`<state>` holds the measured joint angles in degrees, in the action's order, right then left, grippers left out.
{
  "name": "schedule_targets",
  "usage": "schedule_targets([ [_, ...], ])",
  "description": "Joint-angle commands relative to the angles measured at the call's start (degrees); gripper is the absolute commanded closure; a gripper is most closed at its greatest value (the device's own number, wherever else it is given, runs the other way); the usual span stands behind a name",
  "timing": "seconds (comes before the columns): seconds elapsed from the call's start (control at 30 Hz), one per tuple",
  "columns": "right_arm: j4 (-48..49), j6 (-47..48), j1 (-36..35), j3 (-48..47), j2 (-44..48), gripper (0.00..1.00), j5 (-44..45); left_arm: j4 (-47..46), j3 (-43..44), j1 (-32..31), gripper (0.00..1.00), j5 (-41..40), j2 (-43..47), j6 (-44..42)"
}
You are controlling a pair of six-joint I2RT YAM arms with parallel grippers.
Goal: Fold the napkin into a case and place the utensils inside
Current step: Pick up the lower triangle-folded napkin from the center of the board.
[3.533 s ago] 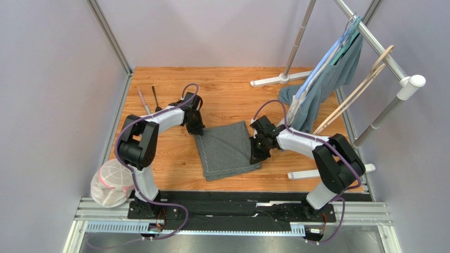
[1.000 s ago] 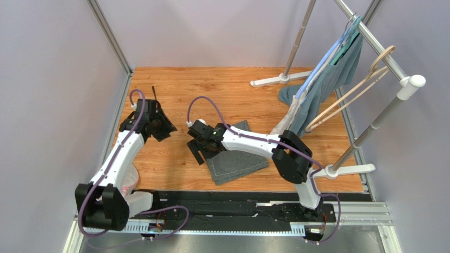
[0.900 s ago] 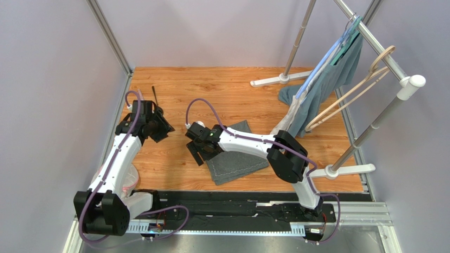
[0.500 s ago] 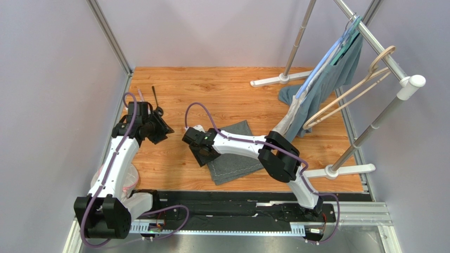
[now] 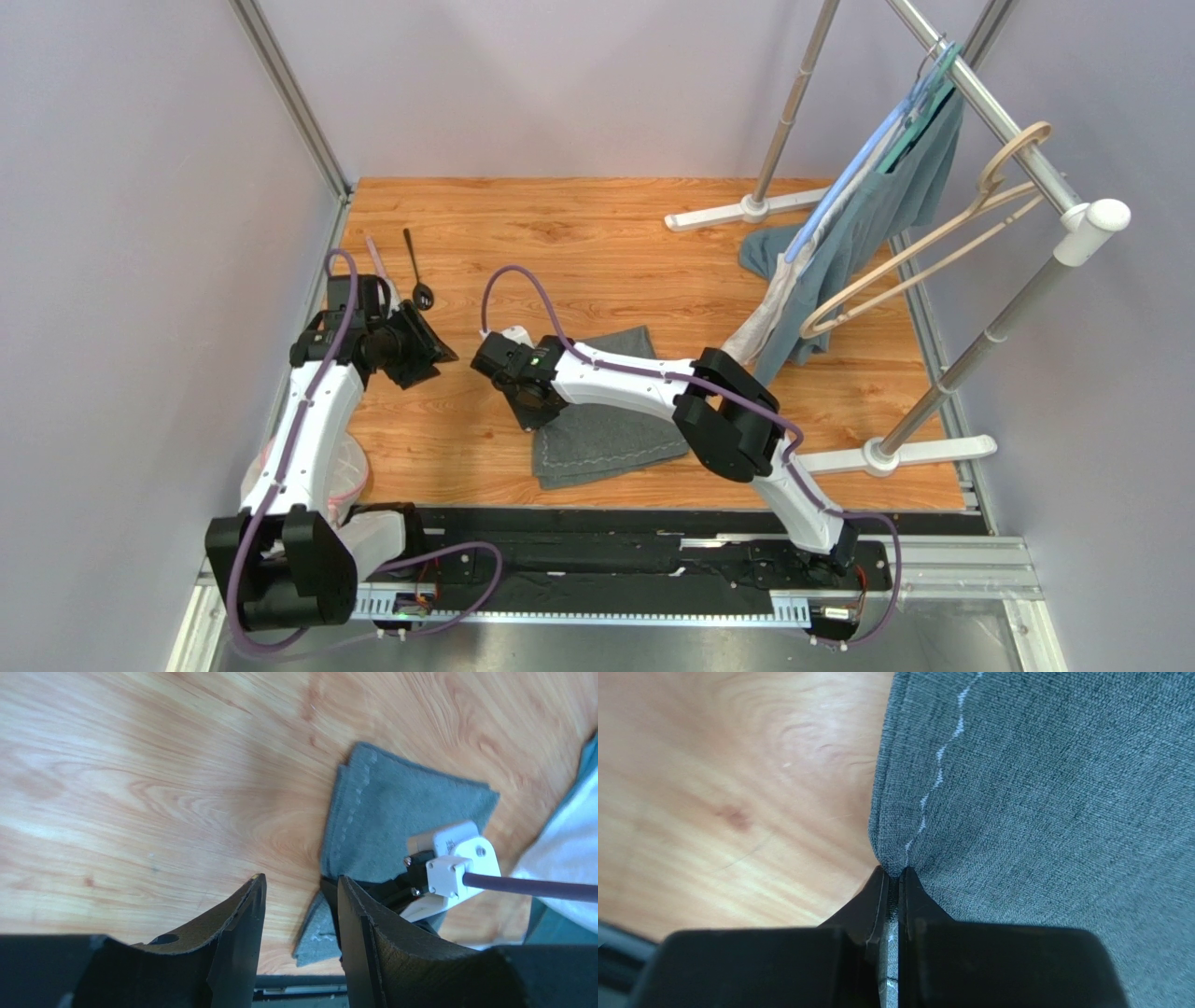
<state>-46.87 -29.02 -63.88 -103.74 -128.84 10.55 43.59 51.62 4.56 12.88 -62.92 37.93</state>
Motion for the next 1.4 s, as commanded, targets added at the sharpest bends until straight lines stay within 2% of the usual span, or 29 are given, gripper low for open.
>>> schedule_targets([
  [0.0,10.5,-2.4,0.1,6.2,6.5,1.00,-13.1,-6.5,-3.6,0.3,0.49,12.9,-3.8,-4.4],
  [0.2,25.0,-9.0,4.3,17.0,13.3,1.00,-26.8,-14.1,-8.3,-0.3,0.48,19.5,-7.4,-0.1],
  [0.37,38.5,-15.6,8.4,26.8,16.9,1.00,-36.3,-14.2,-8.7,-6.2,0.47,16.9,-9.2,3.6],
  [0.67,46.1,-18.0,11.3,33.7,19.9,1.00,-38.9,-15.5,-12.9,-10.3,0.46,16.0,-8.0,13.5],
  [0.7,46.1,-17.8,11.4,33.7,20.0,1.00,-39.3,-15.4,-13.0,-10.5,0.46,15.9,-8.5,15.7],
  [0.73,46.3,-17.7,11.4,33.9,19.9,1.00,-39.4,-15.4,-12.9,-11.4,0.38,15.5,-9.0,16.7],
  [1.0,50.0,-18.4,11.9,35.9,20.4,1.00,-40.5,-17.3,-10.5,-15.0,0.38,16.2,-17.7,20.2],
  [1.1,49.5,-17.8,12.0,35.5,19.9,1.00,-41.6,-19.2,-10.1,-15.2,0.42,16.9,-20.2,19.7],
  [1.13,49.1,-17.5,12.1,35.4,19.9,1.00,-41.7,-19.2,-9.9,-15.3,0.48,17.0,-20.8,19.4],
  [1.2,47.9,-16.3,12.1,35.4,19.9,1.00,-41.3,-19.2,-9.7,-15.3,0.53,16.2,-20.8,18.5],
  [1.3,44.6,-14.3,12.2,35.4,20.2,0.95,-40.3,-19.2,-10.3,-15.4,0.59,13.6,-19.5,16.5],
  [1.37,44.0,-13.6,12.4,35.5,20.3,0.90,-40.0,-20.2,-11.4,-15.5,0.67,13.4,-18.7,15.9],
])
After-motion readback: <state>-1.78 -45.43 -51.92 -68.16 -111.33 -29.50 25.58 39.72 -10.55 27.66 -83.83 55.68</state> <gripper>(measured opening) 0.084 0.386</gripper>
